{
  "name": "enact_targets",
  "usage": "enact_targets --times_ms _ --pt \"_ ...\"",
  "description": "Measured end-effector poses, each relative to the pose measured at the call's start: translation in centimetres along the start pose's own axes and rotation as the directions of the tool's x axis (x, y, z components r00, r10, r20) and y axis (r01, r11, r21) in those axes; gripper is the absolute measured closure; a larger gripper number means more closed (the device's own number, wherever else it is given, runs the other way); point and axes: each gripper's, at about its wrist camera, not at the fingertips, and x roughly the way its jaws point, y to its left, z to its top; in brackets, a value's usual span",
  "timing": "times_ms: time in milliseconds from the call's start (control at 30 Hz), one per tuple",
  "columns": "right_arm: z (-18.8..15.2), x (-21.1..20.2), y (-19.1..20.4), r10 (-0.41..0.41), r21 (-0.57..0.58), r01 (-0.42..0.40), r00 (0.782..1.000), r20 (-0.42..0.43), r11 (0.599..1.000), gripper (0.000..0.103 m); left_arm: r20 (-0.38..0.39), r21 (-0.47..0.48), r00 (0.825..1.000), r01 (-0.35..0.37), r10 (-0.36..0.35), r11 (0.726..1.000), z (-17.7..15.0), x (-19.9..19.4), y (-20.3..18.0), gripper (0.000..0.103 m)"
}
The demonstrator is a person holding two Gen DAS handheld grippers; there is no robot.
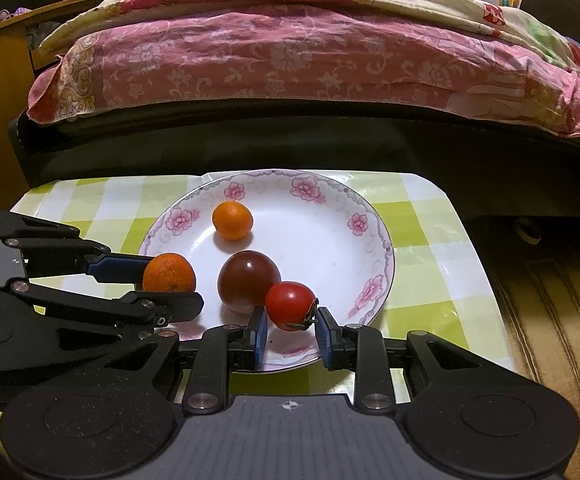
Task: Organize fruits
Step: 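Open the left gripper to release the mandarin while the right gripper releases the red tomato into the bowl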
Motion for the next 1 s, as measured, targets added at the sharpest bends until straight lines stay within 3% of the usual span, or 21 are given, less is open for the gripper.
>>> enact_targets --times_ms 600,1000 --pt "0.4 -1.1 -0.4 0.000 0.015 0.000 1.000 0.030 1.000 0.078 0.031 -0.001 0.999 -0.028 0.028 1.000 0.3 -2.0 0.6 0.060" --pt "-0.1 -2.9 1.3 0.041 -0.012 -0.041 0.999 0.034 0.999 0.077 0.034 0.003 0.999 -0.025 0.025 1.000 -0.9 -4.7 0.7 0.059"
